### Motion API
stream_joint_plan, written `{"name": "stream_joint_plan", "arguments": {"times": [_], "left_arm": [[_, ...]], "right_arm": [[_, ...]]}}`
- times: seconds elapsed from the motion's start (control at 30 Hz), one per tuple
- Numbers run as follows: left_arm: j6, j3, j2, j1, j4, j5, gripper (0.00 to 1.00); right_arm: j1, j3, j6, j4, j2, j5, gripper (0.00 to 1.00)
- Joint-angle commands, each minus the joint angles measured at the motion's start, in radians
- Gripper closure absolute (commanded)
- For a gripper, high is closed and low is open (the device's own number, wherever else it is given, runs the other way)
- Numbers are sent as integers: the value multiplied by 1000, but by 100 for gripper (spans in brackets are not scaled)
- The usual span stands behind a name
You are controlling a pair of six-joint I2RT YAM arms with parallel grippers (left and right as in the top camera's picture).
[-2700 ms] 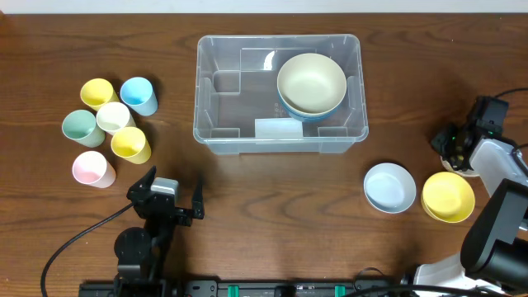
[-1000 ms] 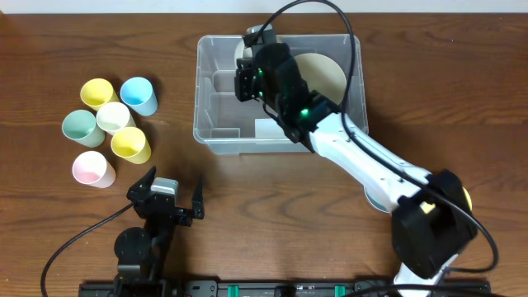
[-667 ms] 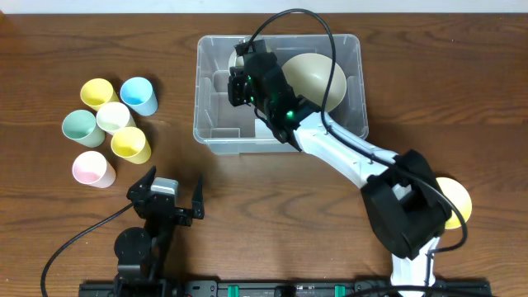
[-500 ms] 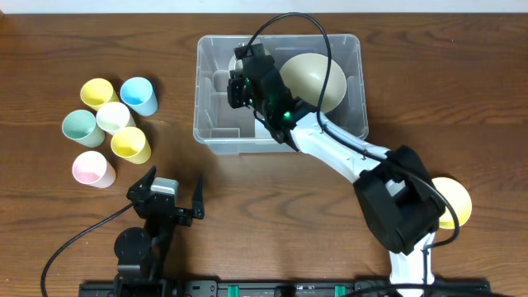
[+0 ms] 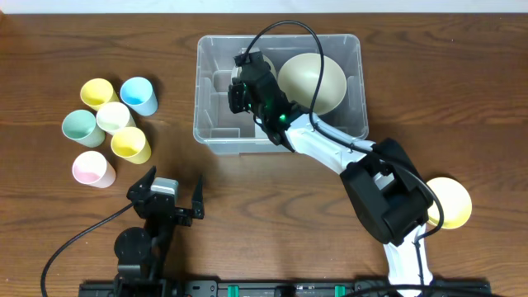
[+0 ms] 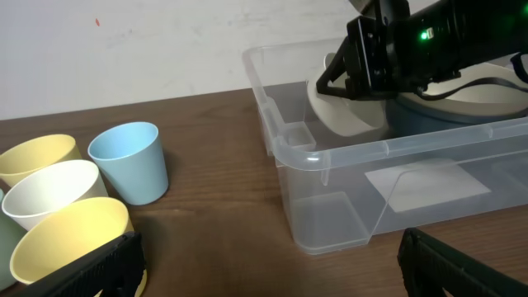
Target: Pack container
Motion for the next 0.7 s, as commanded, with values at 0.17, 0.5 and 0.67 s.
{"name": "stream_joint_plan", "arguments": {"times": [0.17, 0.5, 0.67], "left_arm": [[6, -17, -5, 5, -27, 11, 2], [6, -17, -5, 5, -27, 11, 2], [6, -17, -5, 5, -27, 11, 2]], "right_arm": [[6, 0, 11, 12, 18, 27, 85], [6, 1, 7, 42, 18, 21, 70], [6, 55, -11, -21, -19, -14, 68]]}}
